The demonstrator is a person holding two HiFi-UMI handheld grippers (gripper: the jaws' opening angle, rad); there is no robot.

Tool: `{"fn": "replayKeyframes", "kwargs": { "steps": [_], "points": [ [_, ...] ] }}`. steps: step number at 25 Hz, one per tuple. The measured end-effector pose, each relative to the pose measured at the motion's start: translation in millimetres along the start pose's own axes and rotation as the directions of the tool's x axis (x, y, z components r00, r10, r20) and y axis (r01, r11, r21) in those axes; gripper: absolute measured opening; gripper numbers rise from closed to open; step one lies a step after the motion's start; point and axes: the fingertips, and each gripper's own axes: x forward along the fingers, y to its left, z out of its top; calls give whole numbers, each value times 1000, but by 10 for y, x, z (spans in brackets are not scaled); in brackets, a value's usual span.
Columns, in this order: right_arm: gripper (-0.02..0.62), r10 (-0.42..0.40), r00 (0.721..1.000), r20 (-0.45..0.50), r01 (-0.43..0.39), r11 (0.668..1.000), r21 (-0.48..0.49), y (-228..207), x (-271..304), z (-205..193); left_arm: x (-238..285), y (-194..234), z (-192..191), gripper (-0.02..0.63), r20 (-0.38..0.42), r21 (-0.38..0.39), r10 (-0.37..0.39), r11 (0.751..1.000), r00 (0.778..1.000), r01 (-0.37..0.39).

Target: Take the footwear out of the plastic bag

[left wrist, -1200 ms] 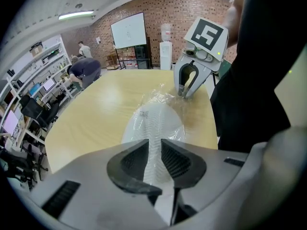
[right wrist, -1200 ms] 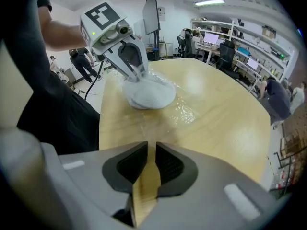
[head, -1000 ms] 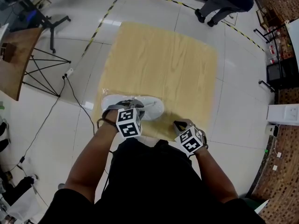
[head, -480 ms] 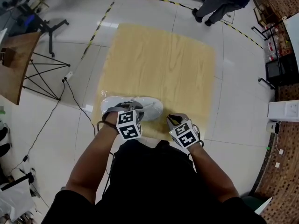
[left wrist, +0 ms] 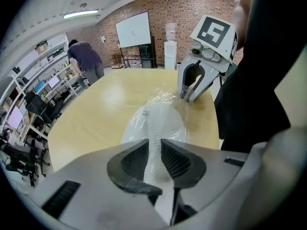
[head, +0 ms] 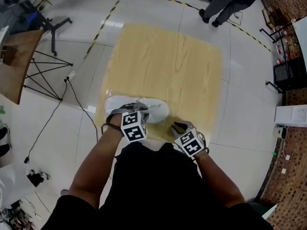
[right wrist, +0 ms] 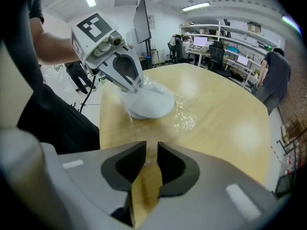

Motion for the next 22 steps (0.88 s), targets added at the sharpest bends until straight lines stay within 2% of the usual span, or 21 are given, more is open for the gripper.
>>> {"fn": "replayKeyframes", "kwargs": {
  "steps": [6,12,16,18,20,22],
  "points": [
    [120,10,1000,-27,-11,1000,-26,39,-15,-64,14,8,-19,86,-8,1,4,1000,1000,-4],
    [120,5,999,-39,-6,1000,-13,25,-12,-132,8,9,-3,86,-5,-3,2,1000,1000,-2],
    [117,-4,999,-42,2,999,-39,38,-3,-145,9,7,-12,86,-5,-1,6,1000,1000,-6],
    [96,-13,998,-57,8,997,-78,58,7,-134,0,4,-12,86,-8,3,10,1000,1000,-10],
    [19,-29,997,-72,21,993,-118,51,17,-124,3,0,10,86,-10,8,10,1000,1000,-10],
    [5,-33,996,-81,22,991,-133,33,27,-123,12,-1,22,84,-10,11,11,1000,1000,-11]
  ]
}}
